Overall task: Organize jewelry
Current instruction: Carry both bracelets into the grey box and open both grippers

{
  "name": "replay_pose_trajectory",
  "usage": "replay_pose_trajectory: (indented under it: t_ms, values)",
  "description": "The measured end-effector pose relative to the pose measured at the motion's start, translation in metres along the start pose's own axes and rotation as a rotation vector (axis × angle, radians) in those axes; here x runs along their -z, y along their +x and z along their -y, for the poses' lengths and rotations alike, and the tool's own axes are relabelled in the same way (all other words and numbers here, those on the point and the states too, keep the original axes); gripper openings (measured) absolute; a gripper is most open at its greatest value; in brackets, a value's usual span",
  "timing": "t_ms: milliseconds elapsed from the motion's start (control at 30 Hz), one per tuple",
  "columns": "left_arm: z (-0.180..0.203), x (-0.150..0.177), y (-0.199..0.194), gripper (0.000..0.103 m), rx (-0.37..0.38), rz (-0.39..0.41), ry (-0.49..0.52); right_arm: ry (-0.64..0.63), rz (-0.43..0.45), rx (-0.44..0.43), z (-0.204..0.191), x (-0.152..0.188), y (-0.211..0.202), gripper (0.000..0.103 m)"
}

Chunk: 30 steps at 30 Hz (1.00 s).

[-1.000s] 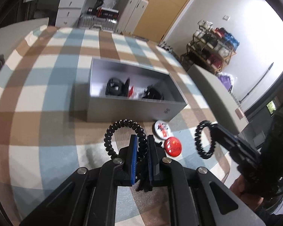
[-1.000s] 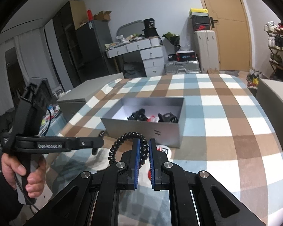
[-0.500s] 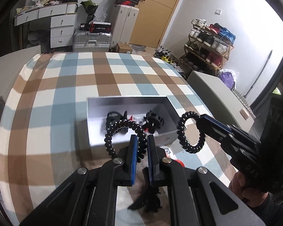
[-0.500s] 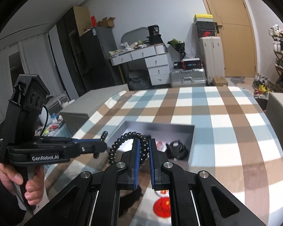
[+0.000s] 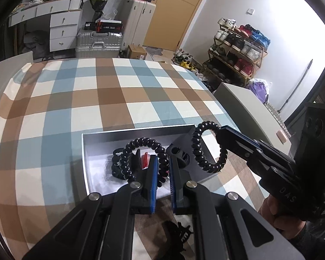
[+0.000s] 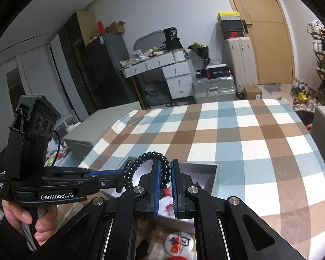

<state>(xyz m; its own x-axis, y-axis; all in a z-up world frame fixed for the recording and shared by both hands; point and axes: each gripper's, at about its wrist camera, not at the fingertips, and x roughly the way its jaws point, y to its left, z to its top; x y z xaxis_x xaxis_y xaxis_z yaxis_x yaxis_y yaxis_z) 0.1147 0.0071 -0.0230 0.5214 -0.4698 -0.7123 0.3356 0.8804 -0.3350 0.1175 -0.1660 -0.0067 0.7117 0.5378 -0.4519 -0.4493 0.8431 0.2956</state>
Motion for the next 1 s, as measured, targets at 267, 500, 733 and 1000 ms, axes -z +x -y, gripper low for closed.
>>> replay_pose_trajectory:
  t_ms: [267, 500, 733, 1000]
  values:
    - [0.000, -0.004, 0.015, 0.005, 0.011, -0.031, 0.001, 0.005, -0.033, 0.001, 0.010, 0.001, 0.016, 0.009]
    - [0.000, -0.006, 0.022, 0.005, 0.012, -0.044, 0.003, 0.025, -0.055, -0.001, 0.018, 0.003, 0.026, 0.009]
    - [-0.003, -0.009, 0.024, 0.005, 0.027, -0.045, 0.004, 0.024, -0.060, 0.003, 0.019, 0.002, 0.031, 0.009]
    - [-0.008, -0.010, 0.022, 0.012, 0.054, -0.025, -0.008, 0.008, -0.076, -0.006, 0.017, 0.000, 0.035, 0.011]
